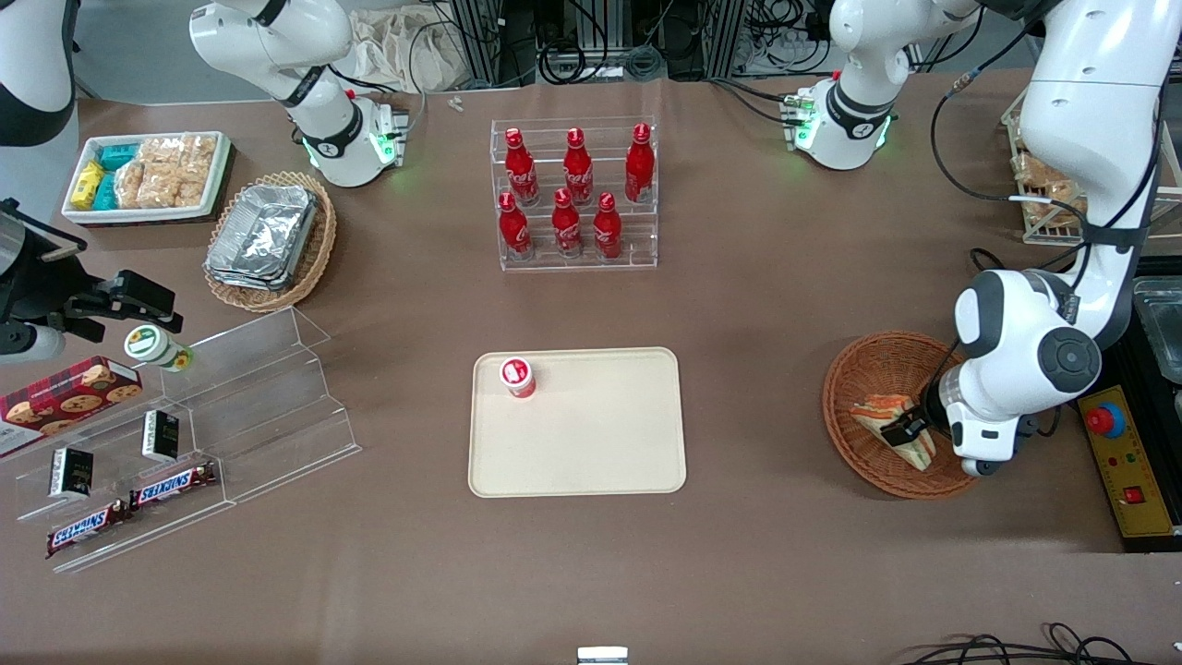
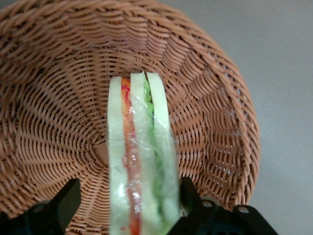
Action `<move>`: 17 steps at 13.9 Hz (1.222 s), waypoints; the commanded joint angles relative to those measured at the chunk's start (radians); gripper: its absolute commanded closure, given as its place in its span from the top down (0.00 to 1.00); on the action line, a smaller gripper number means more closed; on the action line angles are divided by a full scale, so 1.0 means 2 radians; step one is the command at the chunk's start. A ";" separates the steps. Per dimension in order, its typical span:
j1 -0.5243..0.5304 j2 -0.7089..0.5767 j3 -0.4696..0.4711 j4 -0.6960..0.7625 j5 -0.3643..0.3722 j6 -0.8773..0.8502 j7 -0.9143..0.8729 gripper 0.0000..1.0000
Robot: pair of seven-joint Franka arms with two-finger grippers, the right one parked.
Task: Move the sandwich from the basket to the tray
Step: 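Close the left gripper on the wrapped sandwich, then lift the sandwich and carry it over the cream tray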
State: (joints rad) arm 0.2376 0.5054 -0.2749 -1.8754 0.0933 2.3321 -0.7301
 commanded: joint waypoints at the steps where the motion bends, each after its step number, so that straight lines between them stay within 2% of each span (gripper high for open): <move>1: -0.001 0.006 -0.002 0.003 0.011 0.009 -0.018 0.74; 6: -0.002 -0.003 -0.003 0.007 0.011 0.004 -0.048 0.24; 8: -0.002 -0.028 -0.004 0.010 0.010 -0.028 -0.052 0.13; 12: -0.005 -0.073 -0.007 0.075 0.009 -0.182 -0.048 0.05; 15: -0.005 -0.076 -0.032 0.179 0.008 -0.336 -0.044 0.04; 17: -0.005 -0.078 -0.062 0.228 0.007 -0.403 -0.043 0.01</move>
State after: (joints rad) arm 0.2317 0.3293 -0.3519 -1.5269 0.0948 1.6407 -0.8012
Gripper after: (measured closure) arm 0.850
